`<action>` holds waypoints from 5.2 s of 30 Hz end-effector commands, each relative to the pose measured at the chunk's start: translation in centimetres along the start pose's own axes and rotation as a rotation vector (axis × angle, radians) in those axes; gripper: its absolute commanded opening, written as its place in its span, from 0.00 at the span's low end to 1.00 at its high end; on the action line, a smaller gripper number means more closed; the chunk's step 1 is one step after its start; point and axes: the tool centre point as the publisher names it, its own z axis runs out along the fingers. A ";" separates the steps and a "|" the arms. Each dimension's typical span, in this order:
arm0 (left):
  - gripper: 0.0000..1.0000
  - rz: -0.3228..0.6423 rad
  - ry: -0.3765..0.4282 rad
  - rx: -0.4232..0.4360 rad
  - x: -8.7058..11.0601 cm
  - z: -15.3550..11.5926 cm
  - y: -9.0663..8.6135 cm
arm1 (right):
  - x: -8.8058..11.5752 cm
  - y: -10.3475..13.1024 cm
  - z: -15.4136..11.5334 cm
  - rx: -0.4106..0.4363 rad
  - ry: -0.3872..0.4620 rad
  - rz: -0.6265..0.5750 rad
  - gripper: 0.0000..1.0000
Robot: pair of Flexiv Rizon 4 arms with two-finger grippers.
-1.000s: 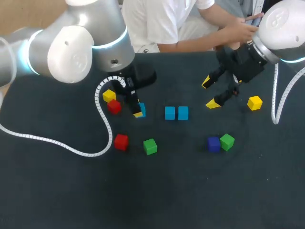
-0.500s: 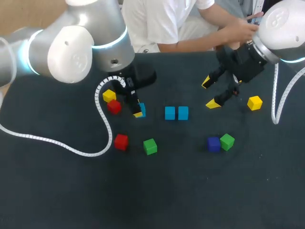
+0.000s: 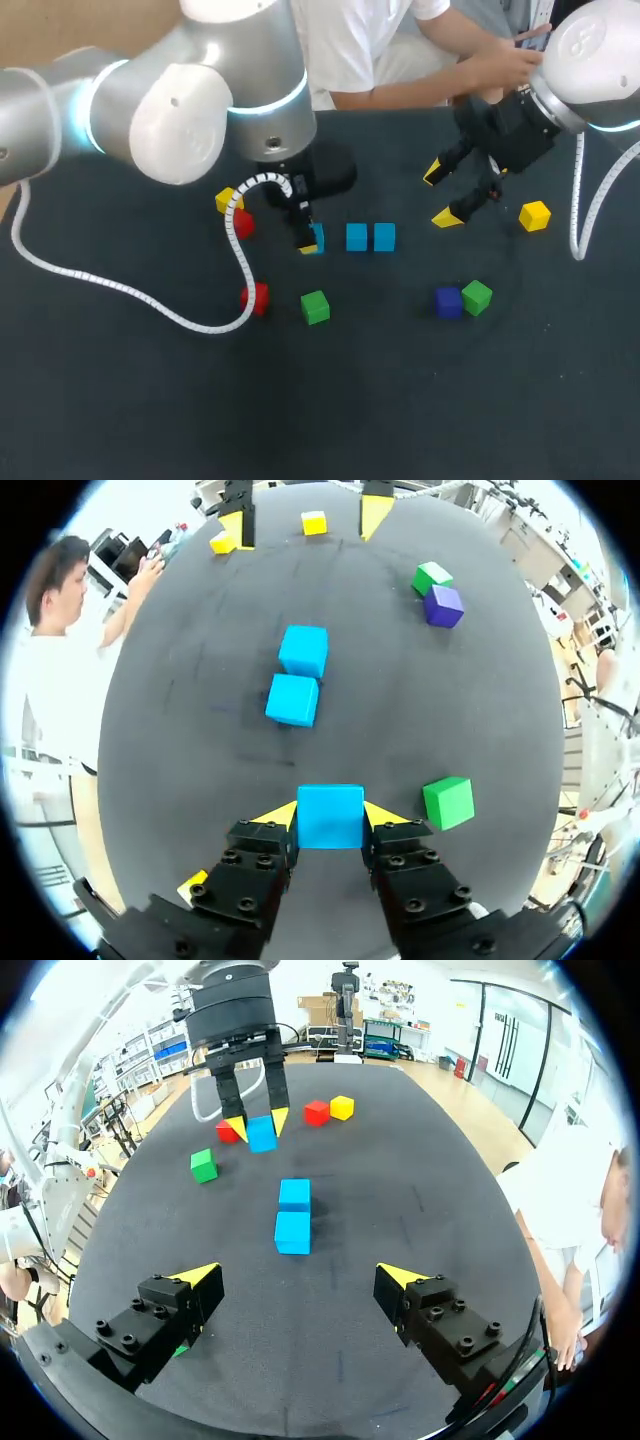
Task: Place the blue cubes, place green cubes on the blue cubes, place the yellow cubes on the green cubes, then place the red cubes on the yellow cubes, and place purple cube on the red cubes.
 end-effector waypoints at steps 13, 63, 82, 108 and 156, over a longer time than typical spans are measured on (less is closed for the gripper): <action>0.00 0.000 -0.002 -0.002 -1.4 1.7 3.7 | 0.0 0.1 0.0 0.002 -0.001 -0.001 1.00; 0.00 0.002 -0.027 0.069 -2.2 3.7 2.7 | 0.0 0.1 0.0 0.002 -0.001 -0.001 1.00; 0.00 -0.003 -0.022 0.074 -2.2 3.9 2.9 | 0.0 0.1 0.0 0.002 -0.001 -0.001 1.00; 0.00 -0.008 -0.019 0.079 -2.2 4.4 3.3 | 0.0 0.1 0.0 0.002 -0.001 -0.001 1.00; 1.00 -0.029 -0.027 0.083 -1.7 4.5 3.6 | 0.0 0.1 0.0 0.002 -0.001 -0.001 1.00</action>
